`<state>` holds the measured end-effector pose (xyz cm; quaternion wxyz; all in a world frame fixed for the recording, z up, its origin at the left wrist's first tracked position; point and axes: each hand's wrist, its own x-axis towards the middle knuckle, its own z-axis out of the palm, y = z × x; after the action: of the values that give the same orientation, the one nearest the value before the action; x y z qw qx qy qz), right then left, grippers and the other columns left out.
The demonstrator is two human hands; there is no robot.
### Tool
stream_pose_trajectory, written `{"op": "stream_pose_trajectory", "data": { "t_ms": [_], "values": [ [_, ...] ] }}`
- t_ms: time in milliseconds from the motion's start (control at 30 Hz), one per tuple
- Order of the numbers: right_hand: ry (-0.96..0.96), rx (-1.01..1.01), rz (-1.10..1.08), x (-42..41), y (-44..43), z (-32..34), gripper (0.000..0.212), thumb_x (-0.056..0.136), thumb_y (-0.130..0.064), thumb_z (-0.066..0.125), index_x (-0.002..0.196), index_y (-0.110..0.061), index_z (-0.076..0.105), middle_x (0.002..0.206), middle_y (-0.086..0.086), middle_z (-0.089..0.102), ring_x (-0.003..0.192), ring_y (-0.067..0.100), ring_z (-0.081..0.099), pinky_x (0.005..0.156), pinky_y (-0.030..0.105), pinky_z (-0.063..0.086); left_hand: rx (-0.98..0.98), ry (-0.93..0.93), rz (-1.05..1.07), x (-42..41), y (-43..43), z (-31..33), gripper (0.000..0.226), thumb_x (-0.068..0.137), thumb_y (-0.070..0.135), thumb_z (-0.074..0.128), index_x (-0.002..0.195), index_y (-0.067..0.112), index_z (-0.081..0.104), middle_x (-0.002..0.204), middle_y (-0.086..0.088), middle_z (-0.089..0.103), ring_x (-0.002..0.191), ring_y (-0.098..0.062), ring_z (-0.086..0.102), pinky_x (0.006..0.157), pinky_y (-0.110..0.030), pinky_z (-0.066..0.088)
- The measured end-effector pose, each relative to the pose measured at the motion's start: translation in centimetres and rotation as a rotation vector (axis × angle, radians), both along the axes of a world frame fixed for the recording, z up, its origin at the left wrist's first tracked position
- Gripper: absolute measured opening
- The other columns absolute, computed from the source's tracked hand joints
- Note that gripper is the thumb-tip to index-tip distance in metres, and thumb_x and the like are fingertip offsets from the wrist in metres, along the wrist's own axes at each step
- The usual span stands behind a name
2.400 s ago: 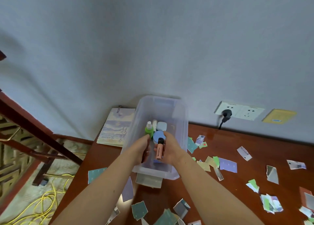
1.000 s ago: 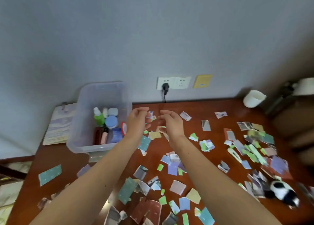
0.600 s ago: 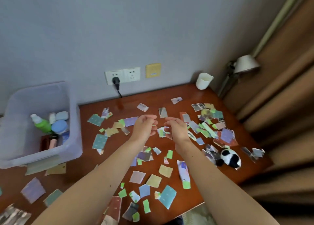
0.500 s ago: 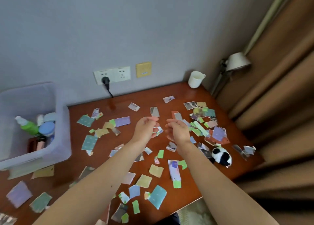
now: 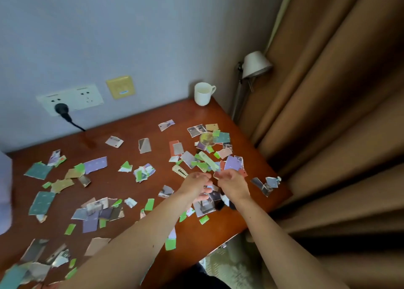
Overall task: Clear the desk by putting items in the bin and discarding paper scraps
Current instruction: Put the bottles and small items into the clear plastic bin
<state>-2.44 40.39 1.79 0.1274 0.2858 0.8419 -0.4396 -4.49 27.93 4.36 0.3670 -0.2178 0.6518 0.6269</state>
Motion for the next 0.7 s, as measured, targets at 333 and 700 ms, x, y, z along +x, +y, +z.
{"op": "stream_pose_trajectory", "data": {
  "t_ms": [333,700],
  "values": [
    [-0.197,0.224,0.354,1.4,4.2,-3.9,0.068,0.081,-0.013,0.070,0.141,-0.027,0.041,0.143,0.004,0.040,0.129,0.028,0.038,0.097,0.040,0.048,-0.103,-0.203,0.005,-0.3,5.6,-3.0,0.024,0.096,0.008,0.047,0.116,0.010,0.061,0.104,-0.014,0.067,0.090,-0.022,0.067,0.065,-0.030,0.055],
    [-0.200,0.200,0.318,-1.6,5.3,-3.0,0.045,0.077,-0.054,0.063,0.112,-0.027,0.051,0.103,0.000,0.063,0.095,0.022,0.060,0.078,0.035,0.054,-0.139,-0.097,0.028,-2.4,5.8,-2.5,0.013,0.097,0.014,0.052,0.103,0.010,0.063,0.081,-0.009,0.059,0.059,-0.015,0.050,0.049,-0.021,0.044]
  ]
}}
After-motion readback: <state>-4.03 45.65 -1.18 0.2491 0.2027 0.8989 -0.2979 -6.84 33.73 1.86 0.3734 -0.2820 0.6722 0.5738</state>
